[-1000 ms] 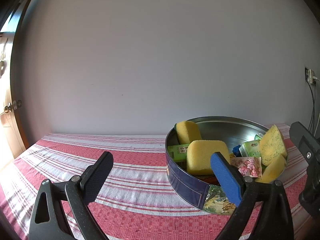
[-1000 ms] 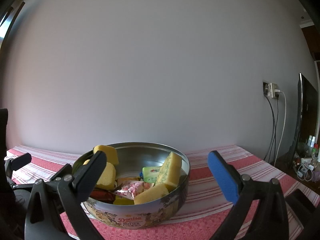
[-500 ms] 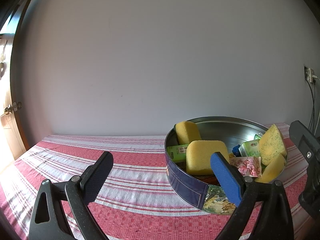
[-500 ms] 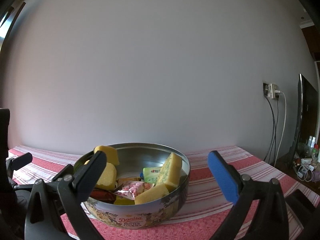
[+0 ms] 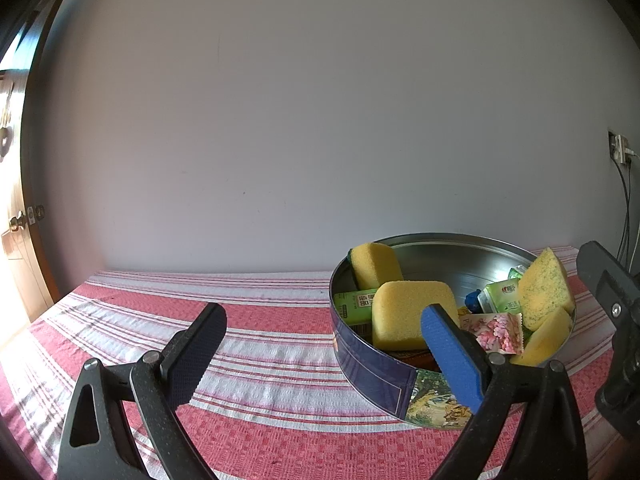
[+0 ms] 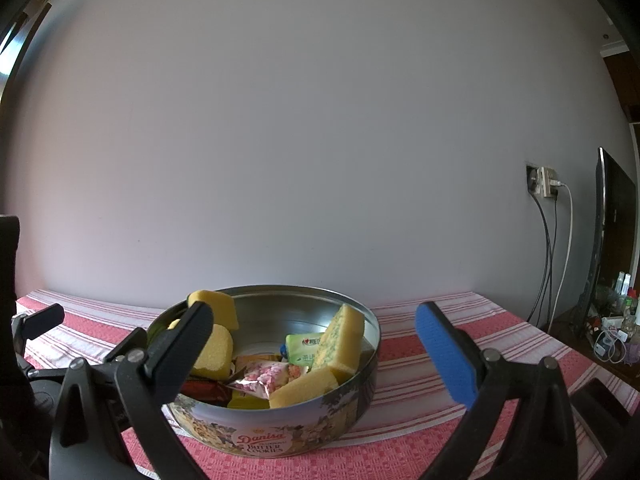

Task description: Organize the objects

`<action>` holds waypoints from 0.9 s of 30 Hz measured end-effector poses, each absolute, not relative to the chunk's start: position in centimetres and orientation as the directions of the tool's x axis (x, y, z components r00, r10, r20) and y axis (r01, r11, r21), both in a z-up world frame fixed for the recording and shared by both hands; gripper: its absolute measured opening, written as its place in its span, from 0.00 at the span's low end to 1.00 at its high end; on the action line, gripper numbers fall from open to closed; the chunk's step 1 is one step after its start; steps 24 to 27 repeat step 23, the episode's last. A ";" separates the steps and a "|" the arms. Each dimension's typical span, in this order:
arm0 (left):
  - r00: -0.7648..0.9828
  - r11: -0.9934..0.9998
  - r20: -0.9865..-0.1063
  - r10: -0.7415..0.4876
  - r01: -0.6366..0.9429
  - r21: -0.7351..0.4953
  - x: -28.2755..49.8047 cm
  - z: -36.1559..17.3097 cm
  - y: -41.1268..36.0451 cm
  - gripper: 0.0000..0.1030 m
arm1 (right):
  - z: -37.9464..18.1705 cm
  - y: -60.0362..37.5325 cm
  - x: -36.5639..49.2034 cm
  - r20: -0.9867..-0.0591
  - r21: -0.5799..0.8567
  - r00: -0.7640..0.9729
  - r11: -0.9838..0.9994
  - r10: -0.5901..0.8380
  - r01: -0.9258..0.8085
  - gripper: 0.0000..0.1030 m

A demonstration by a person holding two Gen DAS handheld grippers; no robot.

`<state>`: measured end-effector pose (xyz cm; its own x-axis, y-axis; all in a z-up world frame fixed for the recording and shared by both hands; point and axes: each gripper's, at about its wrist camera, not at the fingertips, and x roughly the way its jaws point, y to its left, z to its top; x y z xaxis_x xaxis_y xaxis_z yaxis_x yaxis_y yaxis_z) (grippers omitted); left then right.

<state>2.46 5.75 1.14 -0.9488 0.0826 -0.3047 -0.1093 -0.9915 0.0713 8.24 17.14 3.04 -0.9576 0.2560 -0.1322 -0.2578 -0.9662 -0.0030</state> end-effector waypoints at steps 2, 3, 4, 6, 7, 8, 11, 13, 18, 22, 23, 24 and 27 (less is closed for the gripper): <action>-0.949 -0.992 -0.306 0.080 -0.106 0.071 2.4 1.1 5.8 0.97 | 3.0 17.2 8.2 -0.131 -0.003 -0.958 -0.966 0.255 -0.257 1.00; -0.948 -0.992 -0.307 0.079 -0.106 0.071 2.4 1.1 5.8 0.97 | 3.0 17.2 8.2 -0.130 -0.003 -0.958 -0.967 0.254 -0.256 1.00; -0.948 -0.992 -0.308 0.080 -0.106 0.071 2.4 1.1 5.8 0.97 | 3.0 17.2 8.2 -0.131 -0.003 -0.958 -0.967 0.255 -0.256 1.00; -0.948 -0.992 -0.309 0.080 -0.107 0.071 2.4 1.1 5.9 0.97 | 3.0 17.2 8.2 -0.132 -0.003 -0.958 -0.966 0.255 -0.257 1.00; -0.947 -0.992 -0.311 0.084 -0.110 0.069 2.4 1.1 5.9 0.97 | 3.0 17.2 8.2 -0.133 -0.003 -0.958 -0.967 0.254 -0.256 1.00; -0.946 -0.991 -0.312 0.090 -0.115 0.065 2.4 1.2 5.9 0.97 | 3.0 17.1 8.2 -0.134 -0.003 -0.958 -0.967 0.253 -0.255 1.00; -0.941 -0.991 -0.322 0.107 -0.128 0.047 2.3 1.1 5.7 0.97 | 3.0 17.1 8.3 -0.134 -0.004 -0.959 -0.968 0.251 -0.253 1.00; -0.940 -0.990 -0.323 0.110 -0.132 0.046 2.3 1.1 5.8 0.97 | 3.0 17.1 8.3 -0.135 -0.004 -0.958 -0.967 0.252 -0.254 1.00; -0.940 -0.990 -0.324 0.106 -0.129 0.052 2.3 1.1 5.9 0.97 | 2.9 17.2 8.1 -0.141 -0.002 -0.959 -0.969 0.246 -0.248 1.00; -0.939 -0.990 -0.327 0.104 -0.128 0.053 2.2 1.0 5.9 0.97 | 2.9 17.3 8.1 -0.141 -0.002 -0.959 -0.969 0.244 -0.246 1.00; -0.939 -0.990 -0.327 0.106 -0.130 0.054 2.2 1.0 5.9 0.97 | 2.9 17.3 8.0 -0.142 -0.002 -0.959 -0.969 0.244 -0.246 1.00; -0.939 -0.990 -0.327 0.106 -0.130 0.054 2.2 1.0 5.9 0.97 | 2.9 17.3 8.0 -0.142 -0.002 -0.959 -0.969 0.244 -0.246 1.00; -0.939 -0.990 -0.327 0.106 -0.130 0.054 2.2 1.0 5.9 0.97 | 2.9 17.3 8.0 -0.142 -0.002 -0.959 -0.969 0.244 -0.246 1.00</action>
